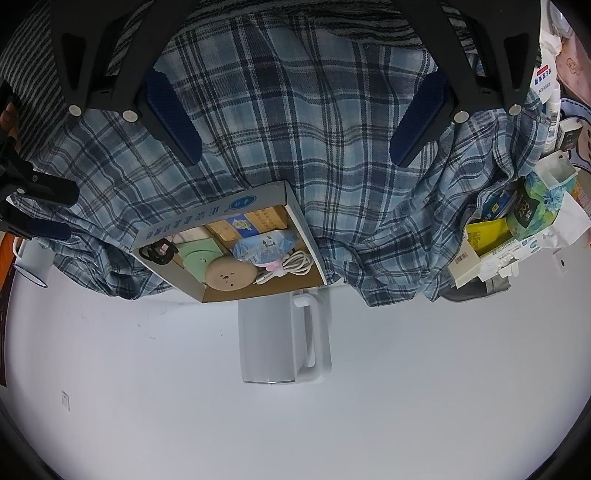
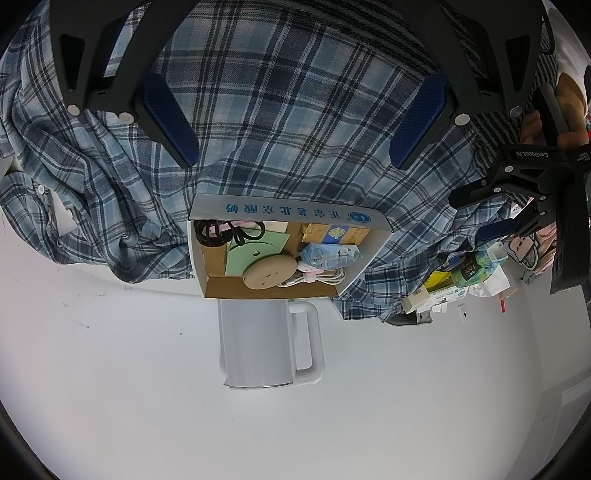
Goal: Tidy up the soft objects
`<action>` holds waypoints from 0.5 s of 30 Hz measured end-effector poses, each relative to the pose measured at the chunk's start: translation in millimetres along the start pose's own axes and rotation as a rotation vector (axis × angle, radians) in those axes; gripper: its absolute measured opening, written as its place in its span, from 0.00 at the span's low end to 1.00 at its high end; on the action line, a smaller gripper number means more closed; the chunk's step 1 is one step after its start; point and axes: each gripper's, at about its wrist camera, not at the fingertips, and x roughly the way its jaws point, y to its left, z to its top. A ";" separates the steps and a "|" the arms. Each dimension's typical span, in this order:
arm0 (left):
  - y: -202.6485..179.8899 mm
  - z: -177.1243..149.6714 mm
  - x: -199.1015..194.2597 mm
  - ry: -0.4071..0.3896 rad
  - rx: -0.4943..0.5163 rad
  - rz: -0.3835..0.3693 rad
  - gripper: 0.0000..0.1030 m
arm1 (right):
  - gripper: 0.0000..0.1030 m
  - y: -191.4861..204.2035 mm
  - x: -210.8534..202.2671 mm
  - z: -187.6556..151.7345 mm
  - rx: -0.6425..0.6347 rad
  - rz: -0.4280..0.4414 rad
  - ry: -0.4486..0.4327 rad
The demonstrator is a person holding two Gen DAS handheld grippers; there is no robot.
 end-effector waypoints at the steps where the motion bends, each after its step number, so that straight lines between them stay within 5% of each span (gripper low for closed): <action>1: -0.6 0.3 0.9 0.000 0.000 0.001 1.00 | 1.00 -0.1 0.0 -0.4 0.001 0.000 0.001; 15: -1.2 -1.5 0.4 0.000 0.003 0.000 1.00 | 1.00 0.3 1.5 -0.6 0.002 -0.001 0.010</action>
